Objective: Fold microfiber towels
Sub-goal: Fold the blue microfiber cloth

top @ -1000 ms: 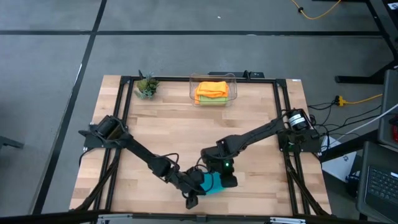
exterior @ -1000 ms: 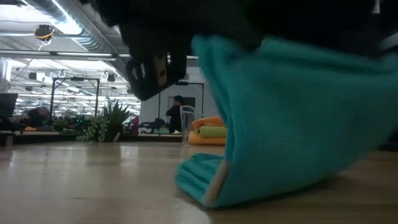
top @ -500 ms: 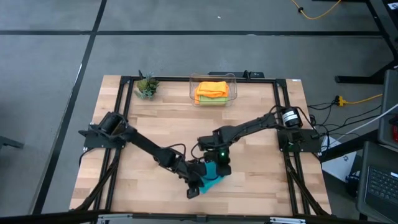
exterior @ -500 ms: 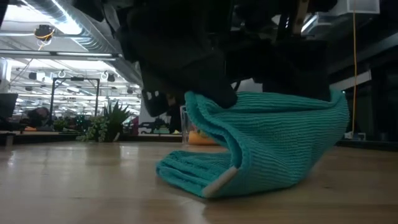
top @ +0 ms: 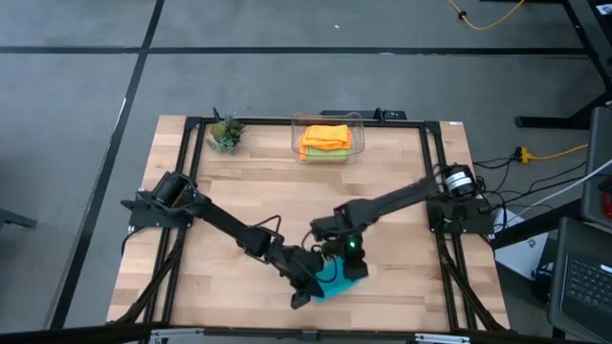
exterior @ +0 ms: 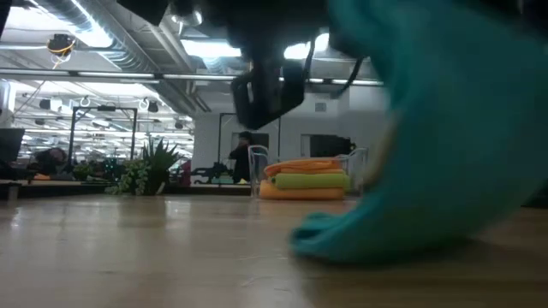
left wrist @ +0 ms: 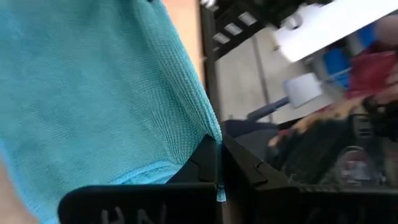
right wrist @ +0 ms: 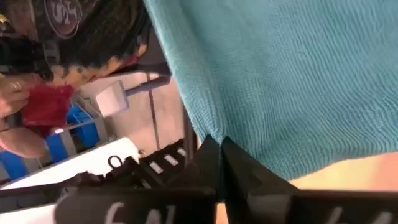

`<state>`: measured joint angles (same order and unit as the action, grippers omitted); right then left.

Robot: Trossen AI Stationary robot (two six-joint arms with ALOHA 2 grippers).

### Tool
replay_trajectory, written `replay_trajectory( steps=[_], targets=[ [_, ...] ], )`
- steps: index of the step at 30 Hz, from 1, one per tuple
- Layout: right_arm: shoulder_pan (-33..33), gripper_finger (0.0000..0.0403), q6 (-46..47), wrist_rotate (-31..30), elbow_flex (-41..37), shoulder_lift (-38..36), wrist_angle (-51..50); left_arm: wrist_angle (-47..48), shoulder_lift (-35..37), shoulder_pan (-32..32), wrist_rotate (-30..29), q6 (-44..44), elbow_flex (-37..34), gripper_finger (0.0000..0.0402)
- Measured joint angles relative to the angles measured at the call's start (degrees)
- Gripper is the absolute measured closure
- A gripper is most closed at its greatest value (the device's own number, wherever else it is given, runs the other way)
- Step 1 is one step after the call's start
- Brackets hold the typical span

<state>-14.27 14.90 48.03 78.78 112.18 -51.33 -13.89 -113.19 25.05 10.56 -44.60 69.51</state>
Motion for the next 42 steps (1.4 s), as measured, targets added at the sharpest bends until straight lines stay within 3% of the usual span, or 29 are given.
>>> replay_trajectory(
  steps=[7, 27, 38, 42],
  targets=[
    [-6.21, 0.0399, 6.94, -2.91, -0.04, -4.29, 5.2, -6.48, -0.02, 2.01, 1.11, -0.28, 0.02, 0.0401],
    [-5.68, 0.0399, 7.34, -8.85, -0.17, -4.46, 8.25, -3.91, 0.0, 2.5, 2.17, 1.65, -0.04, 0.0401],
    [-9.51, 0.0399, 7.37, 3.23, 2.93, -4.53, 9.61, -11.27, 0.36, 3.03, 6.81, 0.24, 1.94, 0.0401],
    [-11.08, 0.0399, 6.6, 0.32, 7.36, -4.53, 5.54, -11.3, 0.46, 3.34, 7.24, 3.16, 2.78, 0.0401]
  ],
)
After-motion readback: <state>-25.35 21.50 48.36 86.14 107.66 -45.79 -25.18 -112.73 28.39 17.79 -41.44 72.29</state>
